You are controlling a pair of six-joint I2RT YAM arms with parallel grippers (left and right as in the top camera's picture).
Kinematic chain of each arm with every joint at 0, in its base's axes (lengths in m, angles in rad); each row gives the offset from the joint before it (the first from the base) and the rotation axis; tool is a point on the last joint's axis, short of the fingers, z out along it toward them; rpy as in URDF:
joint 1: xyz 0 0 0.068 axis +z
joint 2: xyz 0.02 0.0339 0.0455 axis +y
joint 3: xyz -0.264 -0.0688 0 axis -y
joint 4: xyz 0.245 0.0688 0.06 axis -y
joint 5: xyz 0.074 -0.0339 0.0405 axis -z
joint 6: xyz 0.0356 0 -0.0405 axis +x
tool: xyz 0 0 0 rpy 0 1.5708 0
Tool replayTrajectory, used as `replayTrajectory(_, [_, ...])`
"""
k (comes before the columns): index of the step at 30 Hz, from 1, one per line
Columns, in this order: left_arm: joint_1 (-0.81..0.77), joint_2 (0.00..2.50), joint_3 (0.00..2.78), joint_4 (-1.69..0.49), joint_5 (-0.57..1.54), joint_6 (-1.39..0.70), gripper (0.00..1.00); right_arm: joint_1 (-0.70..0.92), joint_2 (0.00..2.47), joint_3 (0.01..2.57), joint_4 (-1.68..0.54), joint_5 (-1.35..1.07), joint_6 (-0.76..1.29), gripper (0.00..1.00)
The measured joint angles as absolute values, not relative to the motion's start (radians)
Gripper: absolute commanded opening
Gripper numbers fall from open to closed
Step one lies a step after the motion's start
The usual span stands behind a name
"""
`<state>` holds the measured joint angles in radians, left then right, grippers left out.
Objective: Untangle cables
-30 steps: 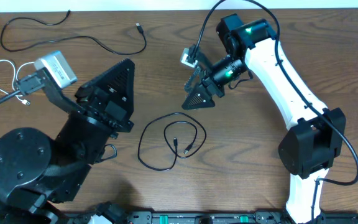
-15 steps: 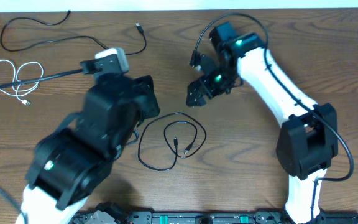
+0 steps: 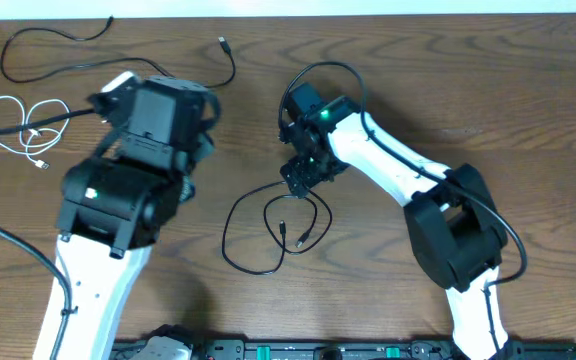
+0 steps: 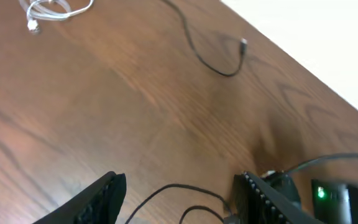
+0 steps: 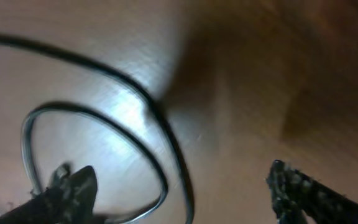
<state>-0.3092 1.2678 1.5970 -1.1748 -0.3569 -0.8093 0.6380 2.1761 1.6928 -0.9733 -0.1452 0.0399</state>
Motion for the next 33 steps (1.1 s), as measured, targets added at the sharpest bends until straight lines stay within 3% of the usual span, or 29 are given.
replayTrajectory(3, [-0.222,1.268,1.597,-1.195,-0.304,-0.816,0.6,0.645,2.199,1.693,-0.95,-0.116,0.058,0.69])
replayTrajectory(7, [-0.128,1.268,1.597,-1.235,-0.253,-0.817,0.6,0.671,2.222,1.692,-0.915,-0.094,0.068,0.49])
replayTrajectory(10, [-0.088,1.268,1.597,-1.266,-0.229,-0.819,0.6,0.699,2.233,1.692,-0.902,-0.077,0.074,0.48])
replayTrajectory(13, [-0.075,1.268,1.597,-1.285,-0.213,-0.82,0.6,0.725,2.237,1.692,-0.896,-0.038,0.079,0.41])
replayTrajectory(20, [-0.075,1.268,1.597,-1.29,-0.207,-0.82,0.6,0.735,2.25,1.703,-0.892,0.013,0.091,0.01])
replayTrajectory(28, [-0.075,1.268,1.589,-1.298,-0.173,-0.82,0.61,0.734,2.257,1.719,-0.9,0.01,0.13,0.01])
replayTrajectory(33, [-0.075,1.269,1.579,-1.295,-0.087,-0.811,0.61,0.721,2.258,1.741,-0.912,-0.173,0.158,0.01])
